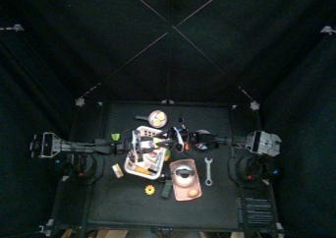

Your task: Hand over starfruit bottom

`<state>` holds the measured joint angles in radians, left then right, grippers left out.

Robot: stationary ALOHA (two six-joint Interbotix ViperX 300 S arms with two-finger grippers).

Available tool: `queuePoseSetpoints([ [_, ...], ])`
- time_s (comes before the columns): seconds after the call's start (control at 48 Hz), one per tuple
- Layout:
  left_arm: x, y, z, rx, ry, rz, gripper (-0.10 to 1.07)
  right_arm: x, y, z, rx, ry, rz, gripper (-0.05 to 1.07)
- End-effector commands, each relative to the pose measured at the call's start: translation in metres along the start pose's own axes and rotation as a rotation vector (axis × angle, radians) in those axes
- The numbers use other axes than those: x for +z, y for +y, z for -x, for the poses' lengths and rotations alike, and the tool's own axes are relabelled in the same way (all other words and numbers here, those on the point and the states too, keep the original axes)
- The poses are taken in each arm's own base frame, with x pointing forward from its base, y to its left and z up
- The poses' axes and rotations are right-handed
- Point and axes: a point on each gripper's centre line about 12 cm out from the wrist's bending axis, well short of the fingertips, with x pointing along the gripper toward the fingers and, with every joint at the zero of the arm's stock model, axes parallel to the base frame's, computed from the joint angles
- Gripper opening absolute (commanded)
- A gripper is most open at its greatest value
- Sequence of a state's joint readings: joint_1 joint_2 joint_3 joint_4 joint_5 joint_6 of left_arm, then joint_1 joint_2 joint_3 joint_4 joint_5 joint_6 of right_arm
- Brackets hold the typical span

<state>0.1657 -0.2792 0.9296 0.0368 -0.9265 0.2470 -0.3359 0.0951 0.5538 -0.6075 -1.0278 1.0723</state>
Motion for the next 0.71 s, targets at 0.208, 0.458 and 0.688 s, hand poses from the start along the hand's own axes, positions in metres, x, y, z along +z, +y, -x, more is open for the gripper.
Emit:
queuePoseSetpoints([
  [0.208,0.007,-0.007,-0.001,-0.078,-0.048,-0.123,0.68,-0.018,0.009,0.003,0.003,0.063,-0.011,1.04],
  [0.458,0.000,-0.016,0.001,-0.142,-0.044,-0.257,0.68,-0.021,0.015,0.001,0.017,0.071,-0.014,1.04],
  [0.688,-0.013,-0.019,-0.003,-0.154,-0.013,-0.276,0.68,-0.017,0.016,-0.004,0.030,0.061,-0.001,1.04],
])
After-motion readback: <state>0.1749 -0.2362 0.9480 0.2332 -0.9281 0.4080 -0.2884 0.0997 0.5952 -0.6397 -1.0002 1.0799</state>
